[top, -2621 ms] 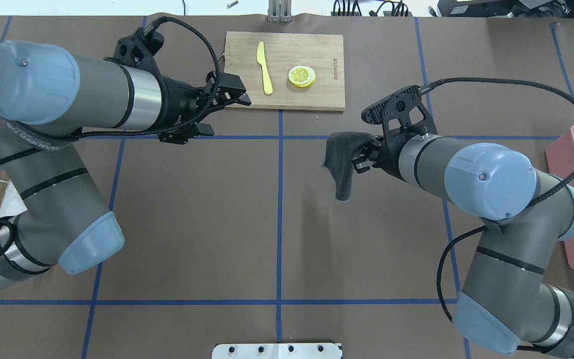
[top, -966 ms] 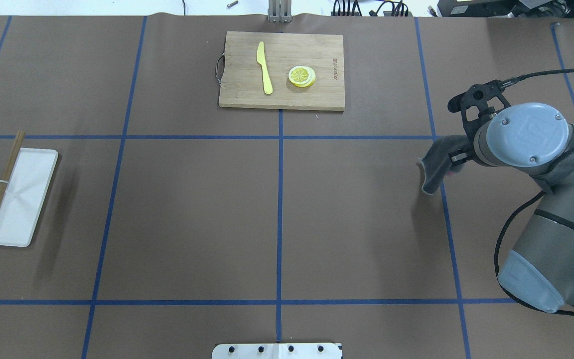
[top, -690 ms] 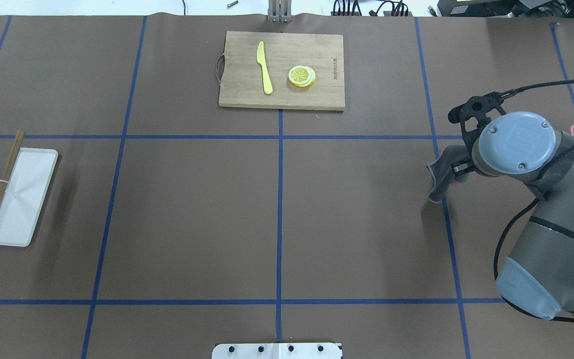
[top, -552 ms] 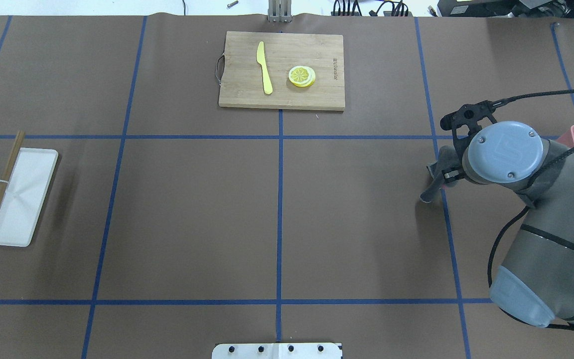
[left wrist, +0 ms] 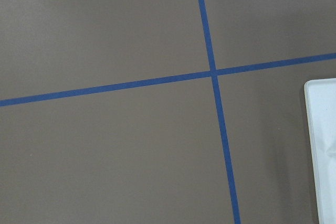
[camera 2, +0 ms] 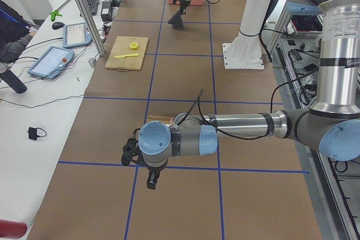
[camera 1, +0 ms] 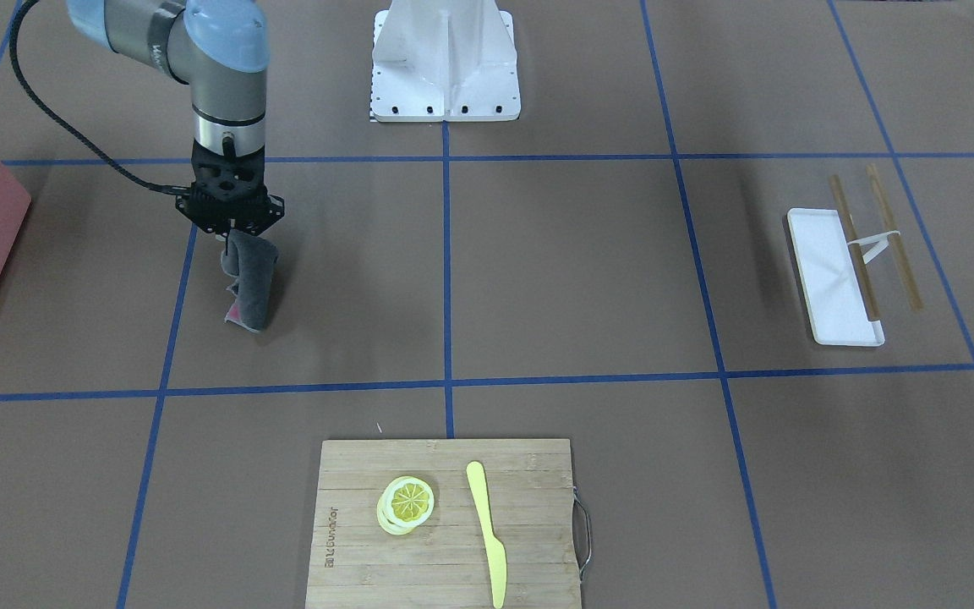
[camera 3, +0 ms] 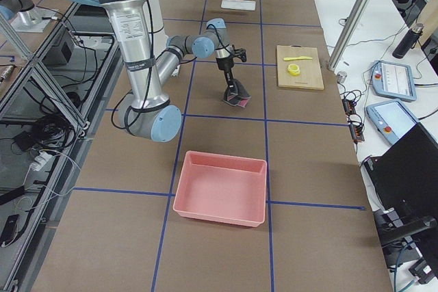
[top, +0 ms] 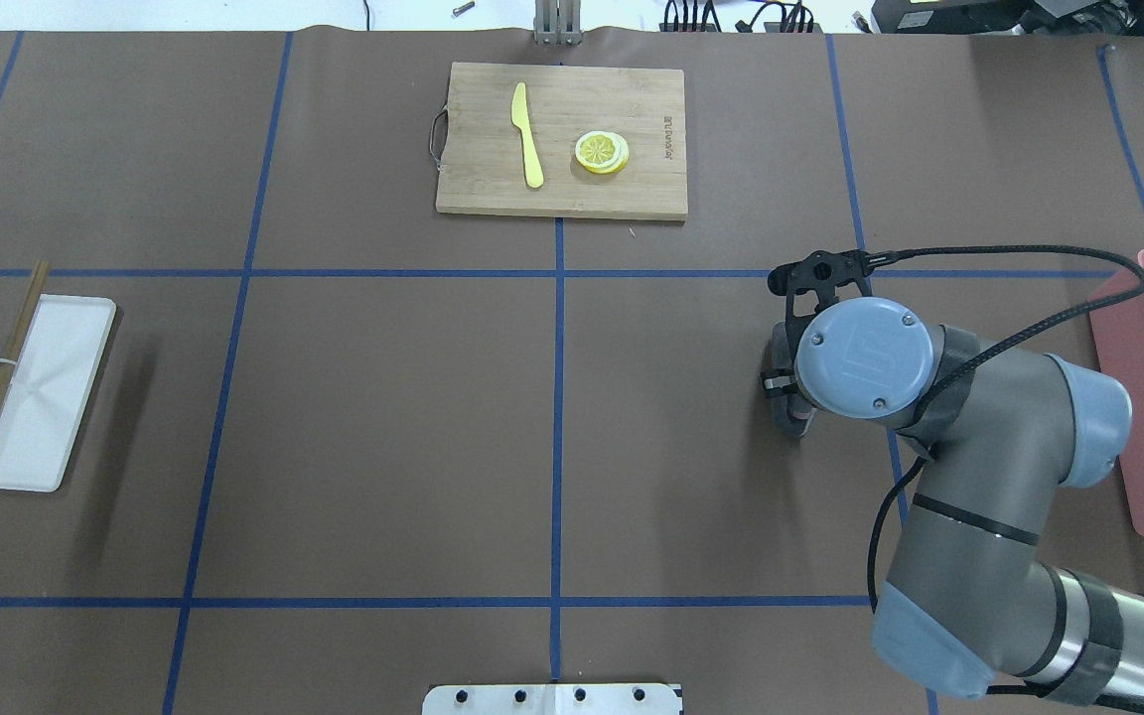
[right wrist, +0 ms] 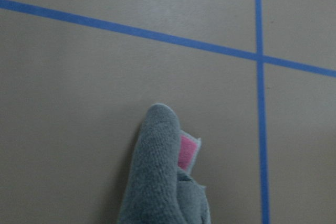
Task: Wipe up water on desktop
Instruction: 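Press the grey cloth onto the table with the right gripper and wipe toward the center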
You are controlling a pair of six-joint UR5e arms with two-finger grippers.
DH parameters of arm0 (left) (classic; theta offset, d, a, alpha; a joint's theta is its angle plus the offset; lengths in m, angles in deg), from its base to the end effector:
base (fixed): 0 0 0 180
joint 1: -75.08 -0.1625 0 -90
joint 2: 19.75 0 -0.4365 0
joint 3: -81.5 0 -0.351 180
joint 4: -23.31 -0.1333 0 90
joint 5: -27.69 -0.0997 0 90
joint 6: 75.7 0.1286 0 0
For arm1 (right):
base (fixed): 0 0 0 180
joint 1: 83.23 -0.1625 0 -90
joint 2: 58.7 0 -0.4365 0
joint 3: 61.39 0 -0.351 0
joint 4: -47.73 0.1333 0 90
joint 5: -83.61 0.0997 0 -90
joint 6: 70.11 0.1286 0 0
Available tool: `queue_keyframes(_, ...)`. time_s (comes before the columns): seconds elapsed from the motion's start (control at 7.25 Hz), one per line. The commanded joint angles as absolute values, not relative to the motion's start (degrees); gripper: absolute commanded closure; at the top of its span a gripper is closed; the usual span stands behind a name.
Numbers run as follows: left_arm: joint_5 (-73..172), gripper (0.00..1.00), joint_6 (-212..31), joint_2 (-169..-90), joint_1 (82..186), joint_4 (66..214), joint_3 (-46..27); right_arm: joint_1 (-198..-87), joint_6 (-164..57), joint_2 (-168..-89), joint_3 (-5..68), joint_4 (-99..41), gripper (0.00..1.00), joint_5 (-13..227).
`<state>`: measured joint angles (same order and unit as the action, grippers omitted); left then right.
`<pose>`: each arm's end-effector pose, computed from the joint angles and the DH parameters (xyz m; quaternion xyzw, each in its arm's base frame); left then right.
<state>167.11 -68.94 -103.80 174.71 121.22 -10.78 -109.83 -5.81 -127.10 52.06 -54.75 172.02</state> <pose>-0.1038 -0.3989 0.6952 0.0928 0.4087 -0.0073 0.9079 -0.4411 -0.3740 0.3746 0.1355 -0.2458 0.0114 0.9597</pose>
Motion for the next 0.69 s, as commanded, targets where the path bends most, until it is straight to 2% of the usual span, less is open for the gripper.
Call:
queue_keyframes(0.0, 167.17, 0.02, -70.52, -103.33, 174.58, 122.63, -11.04, -105.04, 9.96, -116.24, 44.75, -54.66, 1.00, 171.67)
queue_keyframes(0.14, 167.17, 0.02, -70.52, -103.50, 174.58, 122.63, -10.96, -104.68, 16.04, -109.74, 40.09, -54.58, 1.00, 171.58)
queue_keyframes(0.55, 167.17, 0.02, -70.52, -103.42, 174.49, 122.63, -10.96, -103.89, 33.20, -104.51, 32.25, -43.61, 1.00, 170.45)
